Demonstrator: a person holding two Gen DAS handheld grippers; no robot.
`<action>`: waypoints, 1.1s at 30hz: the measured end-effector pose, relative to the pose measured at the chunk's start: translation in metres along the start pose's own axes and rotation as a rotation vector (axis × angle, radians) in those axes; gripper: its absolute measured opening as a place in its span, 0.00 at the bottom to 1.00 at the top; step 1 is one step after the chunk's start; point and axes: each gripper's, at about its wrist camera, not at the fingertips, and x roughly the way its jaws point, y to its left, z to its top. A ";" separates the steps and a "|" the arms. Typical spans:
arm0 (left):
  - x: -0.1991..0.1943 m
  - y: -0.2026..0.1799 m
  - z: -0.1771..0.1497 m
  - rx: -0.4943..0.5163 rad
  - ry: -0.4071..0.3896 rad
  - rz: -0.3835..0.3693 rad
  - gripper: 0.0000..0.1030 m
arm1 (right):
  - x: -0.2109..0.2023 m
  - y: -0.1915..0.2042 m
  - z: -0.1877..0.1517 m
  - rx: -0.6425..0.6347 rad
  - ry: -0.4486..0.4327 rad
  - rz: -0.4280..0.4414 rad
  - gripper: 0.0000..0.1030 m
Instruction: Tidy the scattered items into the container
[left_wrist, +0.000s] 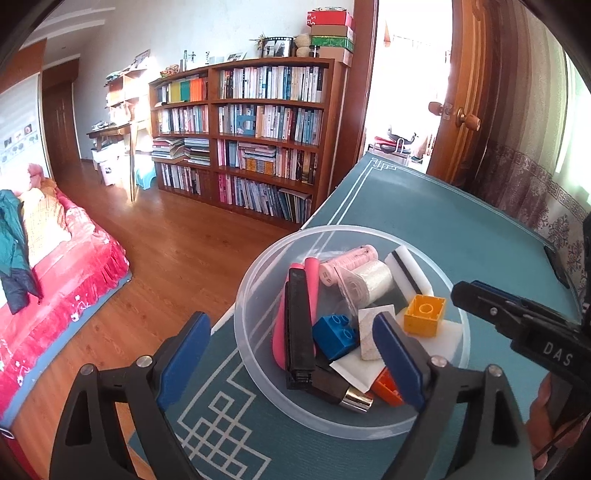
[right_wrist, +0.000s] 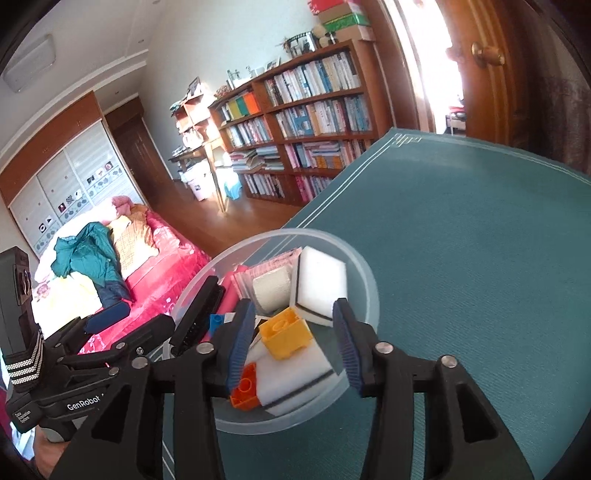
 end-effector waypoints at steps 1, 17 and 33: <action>-0.002 -0.003 -0.001 0.005 -0.010 0.008 0.97 | -0.010 0.000 -0.001 -0.005 -0.035 -0.023 0.55; -0.067 -0.027 -0.014 0.004 -0.177 0.216 1.00 | -0.101 0.029 -0.036 -0.164 -0.367 -0.232 1.00; -0.070 0.011 -0.048 -0.132 -0.107 0.213 1.00 | -0.074 0.063 -0.065 -0.263 -0.135 -0.287 1.00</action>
